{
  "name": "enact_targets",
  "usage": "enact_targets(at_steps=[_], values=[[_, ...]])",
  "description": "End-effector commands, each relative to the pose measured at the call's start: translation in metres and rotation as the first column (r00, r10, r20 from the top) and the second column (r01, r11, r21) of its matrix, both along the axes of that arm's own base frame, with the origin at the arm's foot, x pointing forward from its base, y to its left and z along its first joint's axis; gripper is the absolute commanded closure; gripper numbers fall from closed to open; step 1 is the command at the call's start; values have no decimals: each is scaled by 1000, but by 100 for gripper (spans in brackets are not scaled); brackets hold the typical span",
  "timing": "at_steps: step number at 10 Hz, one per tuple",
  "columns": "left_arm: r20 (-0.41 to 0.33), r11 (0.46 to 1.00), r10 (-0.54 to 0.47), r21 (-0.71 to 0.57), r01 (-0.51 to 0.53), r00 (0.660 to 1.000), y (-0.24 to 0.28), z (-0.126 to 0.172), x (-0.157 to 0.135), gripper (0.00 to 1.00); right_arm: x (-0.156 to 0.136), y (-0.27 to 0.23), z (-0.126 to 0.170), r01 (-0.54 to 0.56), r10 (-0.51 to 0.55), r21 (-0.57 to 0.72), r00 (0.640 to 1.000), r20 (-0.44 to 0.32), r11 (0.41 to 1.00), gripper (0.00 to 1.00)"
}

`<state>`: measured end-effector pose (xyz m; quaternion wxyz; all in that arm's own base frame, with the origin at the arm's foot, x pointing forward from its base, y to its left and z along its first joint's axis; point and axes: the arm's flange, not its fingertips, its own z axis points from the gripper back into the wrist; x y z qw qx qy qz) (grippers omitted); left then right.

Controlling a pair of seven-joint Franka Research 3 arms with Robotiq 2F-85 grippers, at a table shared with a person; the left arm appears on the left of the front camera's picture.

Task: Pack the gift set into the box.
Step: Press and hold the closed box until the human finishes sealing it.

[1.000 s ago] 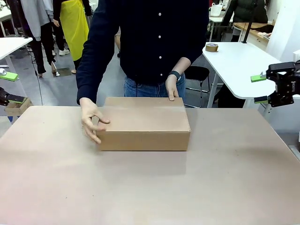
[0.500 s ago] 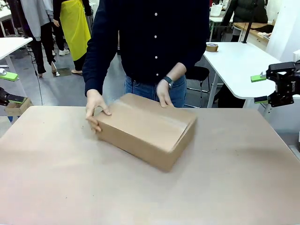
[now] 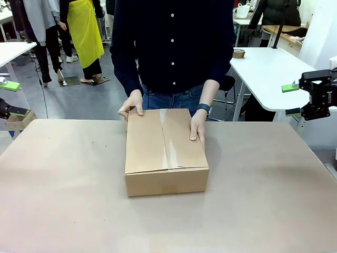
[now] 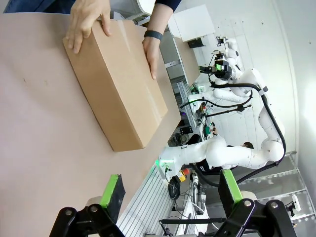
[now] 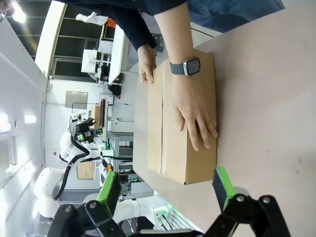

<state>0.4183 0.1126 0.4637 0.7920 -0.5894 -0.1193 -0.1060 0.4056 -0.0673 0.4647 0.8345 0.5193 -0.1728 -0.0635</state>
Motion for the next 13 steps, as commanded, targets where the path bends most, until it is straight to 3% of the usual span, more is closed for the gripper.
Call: enact_targets(at_steps=[1, 7, 8, 9, 10, 11, 12, 13], values=[[5, 1000, 0, 7, 0, 1000, -1, 1, -2, 0, -1, 0, 1, -6, 6, 2, 1000, -2, 1000, 0], [0, 1000, 0, 0, 0, 1000, 0, 0, 0, 0, 0, 0, 0, 0, 0, 0, 1000, 0, 1000, 0], [163, 985, -171, 2, 173, 972, -38, 10, 8, 0, 18, 42, 5, -221, 230, -73, 960, 157, 973, 0], [333, 965, -258, 44, 258, 907, -96, 20, 14, 0, 35, 101, 13, -336, 354, -113, 872, 339, 935, 0], [485, 940, -328, 84, 331, 810, -146, 23, 14, 0, 39, 150, 19, -433, 475, -204, 740, 476, 878, 0], [637, 934, -342, 150, 325, 691, -182, 20, 9, 0, 36, 184, 23, -542, 579, -278, 529, 620, 793, 0], [755, 935, -355, 272, 229, 551, -207, 13, 2, 0, 29, 206, 15, -594, 645, -422, 227, 730, 685, 0], [821, 933, -355, 279, 229, 446, -220, 5, -9, 0, 22, 218, 2, -605, 634, -457, 105, 766, 652, 0]])
